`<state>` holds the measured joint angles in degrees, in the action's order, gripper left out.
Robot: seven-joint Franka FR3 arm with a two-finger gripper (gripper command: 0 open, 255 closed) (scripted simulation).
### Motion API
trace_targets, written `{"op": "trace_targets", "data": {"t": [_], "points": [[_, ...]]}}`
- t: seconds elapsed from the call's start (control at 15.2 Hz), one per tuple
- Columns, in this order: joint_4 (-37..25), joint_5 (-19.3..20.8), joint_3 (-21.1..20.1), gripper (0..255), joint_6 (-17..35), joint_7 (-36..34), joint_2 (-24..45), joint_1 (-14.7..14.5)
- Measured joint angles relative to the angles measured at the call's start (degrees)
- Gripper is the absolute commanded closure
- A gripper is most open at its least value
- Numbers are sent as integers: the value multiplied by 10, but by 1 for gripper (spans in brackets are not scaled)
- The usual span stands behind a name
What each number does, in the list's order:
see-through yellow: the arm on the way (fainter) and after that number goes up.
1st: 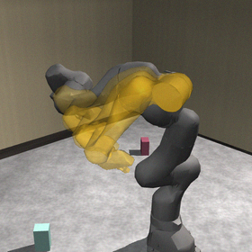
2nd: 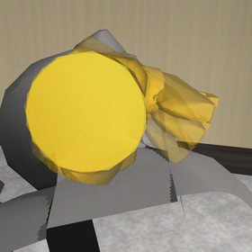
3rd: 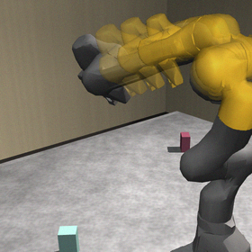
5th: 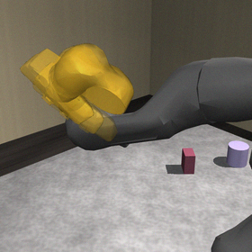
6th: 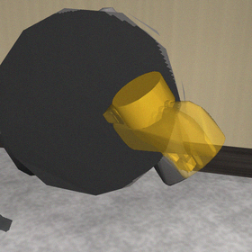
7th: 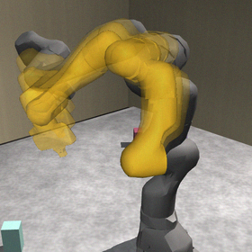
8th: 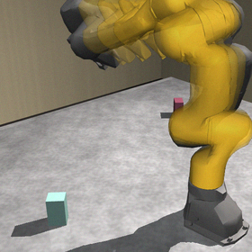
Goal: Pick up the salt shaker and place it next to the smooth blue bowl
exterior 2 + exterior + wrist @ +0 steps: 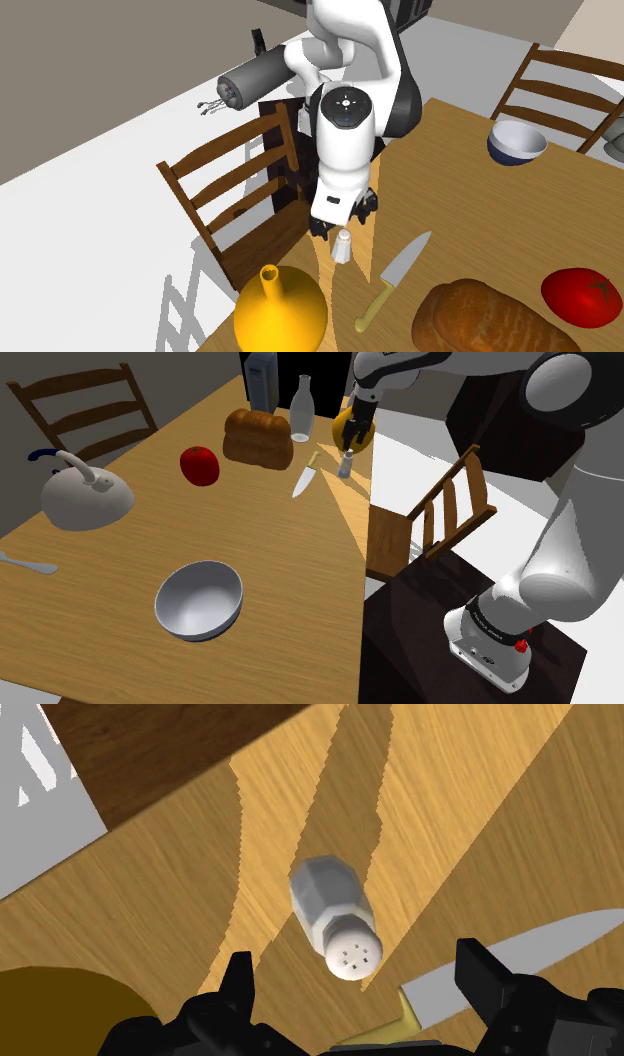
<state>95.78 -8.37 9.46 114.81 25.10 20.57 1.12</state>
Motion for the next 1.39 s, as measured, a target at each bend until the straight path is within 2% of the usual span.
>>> {"op": "trace_targets", "data": {"t": [0.4, 0.79, 0.86, 1.39], "points": [[18, -6, -3, 0, 37, 4, 18, 0], [21, -6, -3, 0, 42, 4, 21, -1], [21, -6, -3, 255, 42, 4, 21, -1], [21, -6, -3, 255, 43, 4, 21, -1]]}}
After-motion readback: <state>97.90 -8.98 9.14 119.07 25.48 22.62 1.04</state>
